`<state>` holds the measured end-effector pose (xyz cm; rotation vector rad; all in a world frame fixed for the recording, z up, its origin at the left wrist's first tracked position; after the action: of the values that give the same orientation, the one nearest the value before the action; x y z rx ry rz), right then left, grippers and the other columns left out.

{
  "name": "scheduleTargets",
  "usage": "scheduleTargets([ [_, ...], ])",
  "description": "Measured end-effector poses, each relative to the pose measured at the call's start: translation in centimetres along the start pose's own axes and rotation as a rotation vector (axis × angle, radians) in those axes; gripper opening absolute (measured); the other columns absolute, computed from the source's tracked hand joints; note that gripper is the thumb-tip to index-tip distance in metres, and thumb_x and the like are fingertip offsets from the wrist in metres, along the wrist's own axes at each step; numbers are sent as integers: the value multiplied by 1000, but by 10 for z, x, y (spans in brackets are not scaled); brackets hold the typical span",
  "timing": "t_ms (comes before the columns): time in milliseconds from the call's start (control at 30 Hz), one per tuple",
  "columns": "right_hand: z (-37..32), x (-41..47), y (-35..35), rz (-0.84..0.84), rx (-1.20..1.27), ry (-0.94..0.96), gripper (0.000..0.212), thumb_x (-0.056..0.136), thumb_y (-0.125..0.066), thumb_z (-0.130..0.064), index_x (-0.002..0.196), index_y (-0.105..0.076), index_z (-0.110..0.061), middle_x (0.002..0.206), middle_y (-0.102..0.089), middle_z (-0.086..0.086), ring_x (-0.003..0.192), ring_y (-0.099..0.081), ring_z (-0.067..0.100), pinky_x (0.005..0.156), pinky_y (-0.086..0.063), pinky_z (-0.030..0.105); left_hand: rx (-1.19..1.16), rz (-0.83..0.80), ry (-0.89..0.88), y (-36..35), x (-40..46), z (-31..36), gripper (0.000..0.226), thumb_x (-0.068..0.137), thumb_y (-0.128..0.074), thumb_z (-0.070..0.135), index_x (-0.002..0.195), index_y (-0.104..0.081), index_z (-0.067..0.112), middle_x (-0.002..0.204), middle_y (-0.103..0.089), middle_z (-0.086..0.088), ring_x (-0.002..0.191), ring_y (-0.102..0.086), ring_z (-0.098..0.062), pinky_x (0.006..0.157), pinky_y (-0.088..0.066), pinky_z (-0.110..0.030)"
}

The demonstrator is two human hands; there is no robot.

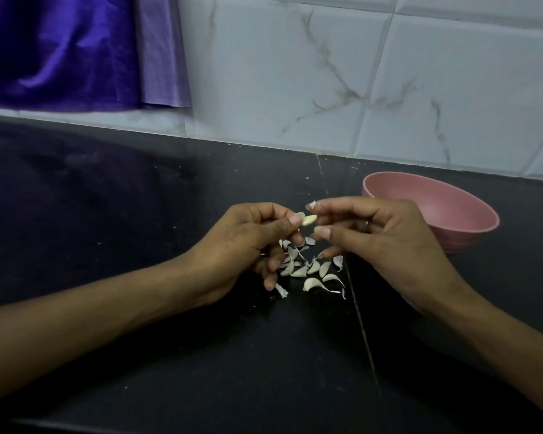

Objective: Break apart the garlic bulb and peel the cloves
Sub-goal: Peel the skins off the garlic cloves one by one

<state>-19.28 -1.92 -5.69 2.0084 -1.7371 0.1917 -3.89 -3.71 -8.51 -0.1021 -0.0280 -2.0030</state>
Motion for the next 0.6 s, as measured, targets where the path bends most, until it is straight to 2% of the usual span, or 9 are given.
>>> scheduleTargets([
  [133, -2, -1, 0, 11, -44, 32, 22, 80, -72, 4, 96, -75, -11, 86, -76, 5, 75, -73, 18, 64, -61, 32, 4, -18, 8, -2, -1, 0, 18, 95, -57, 20, 93, -62, 3, 73, -63, -2, 42, -42, -8, 38, -42, -23],
  [367, -1, -2, 0, 25, -62, 15, 14, 78, -74, -6, 92, -75, -11, 84, -76, 2, 75, -74, 17, 60, -61, 30, -24, -45, 33, -2, 0, -3, 24, 96, -55, 25, 92, -63, 3, 83, -63, -5, 45, -43, -9, 38, -41, -22],
  [500, -1, -3, 0, 33, -41, -6, 19, 73, -73, -16, 90, -75, -9, 84, -76, 5, 74, -73, 17, 58, -60, 28, -82, -30, 55, 0, 3, -5, 25, 96, -55, 28, 90, -63, 5, 81, -63, -4, 44, -43, -9, 37, -41, -22],
  [600, -1, -2, 0, 32, -42, -11, 14, 76, -74, -10, 90, -74, -8, 83, -76, 6, 72, -73, 17, 57, -60, 28, -76, -15, 46, 1, 3, -5, 22, 91, -62, 27, 90, -64, 5, 82, -64, -3, 44, -42, -8, 37, -40, -22],
])
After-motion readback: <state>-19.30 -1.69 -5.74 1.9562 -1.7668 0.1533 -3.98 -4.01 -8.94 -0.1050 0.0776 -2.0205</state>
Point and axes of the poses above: each hand's wrist, its own x-axis towards the middle knuckle, its own y-axis out of the back of the hand, z = x × y, the point moved 6 cm from there along x, towards the middle knuckle
